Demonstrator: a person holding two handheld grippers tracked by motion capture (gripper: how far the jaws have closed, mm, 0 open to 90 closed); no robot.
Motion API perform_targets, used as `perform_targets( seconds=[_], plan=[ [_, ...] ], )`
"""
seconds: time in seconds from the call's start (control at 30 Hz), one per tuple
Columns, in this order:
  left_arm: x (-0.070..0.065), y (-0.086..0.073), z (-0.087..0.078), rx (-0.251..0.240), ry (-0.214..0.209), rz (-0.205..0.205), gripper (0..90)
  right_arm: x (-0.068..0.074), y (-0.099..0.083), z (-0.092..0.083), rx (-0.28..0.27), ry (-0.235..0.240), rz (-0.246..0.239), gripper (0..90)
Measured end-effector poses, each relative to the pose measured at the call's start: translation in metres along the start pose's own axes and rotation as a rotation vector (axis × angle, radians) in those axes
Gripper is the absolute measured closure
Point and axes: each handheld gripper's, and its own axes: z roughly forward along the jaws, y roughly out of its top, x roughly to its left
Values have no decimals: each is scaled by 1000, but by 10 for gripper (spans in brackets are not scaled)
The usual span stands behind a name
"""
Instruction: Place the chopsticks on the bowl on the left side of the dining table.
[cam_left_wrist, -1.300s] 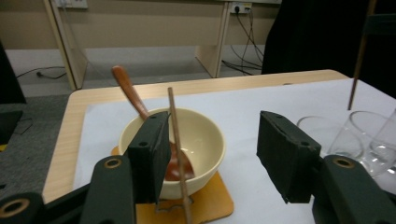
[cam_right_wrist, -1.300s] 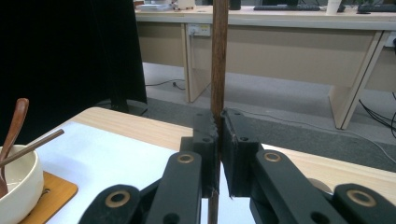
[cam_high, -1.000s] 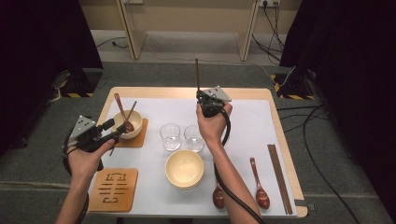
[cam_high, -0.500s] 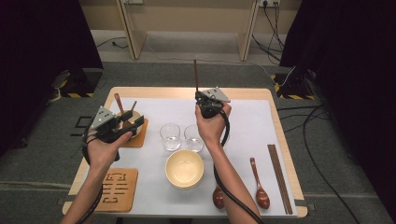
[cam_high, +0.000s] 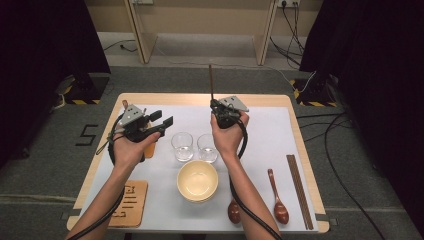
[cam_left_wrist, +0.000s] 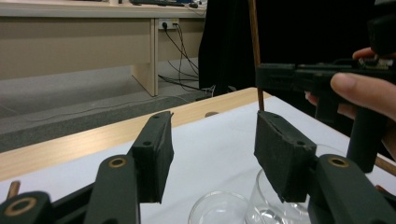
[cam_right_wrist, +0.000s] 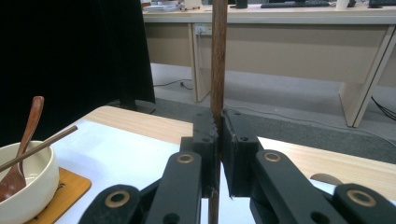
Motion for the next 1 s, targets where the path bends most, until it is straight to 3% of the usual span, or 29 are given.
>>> perform_targets(
  seconds=[0.33,0.63,1.0],
  plan=[
    [-4,8,22,-1,-33,-15,479,-2,-6,-1,3,2,12,847],
    [-13,28,43,-25,-70,-8,502,-2,-3,-7,-7,-2,5,847],
    [-24,42,72,-4,-98,-3,508,0,-7,-8,-4,6,1,848]
  ],
)
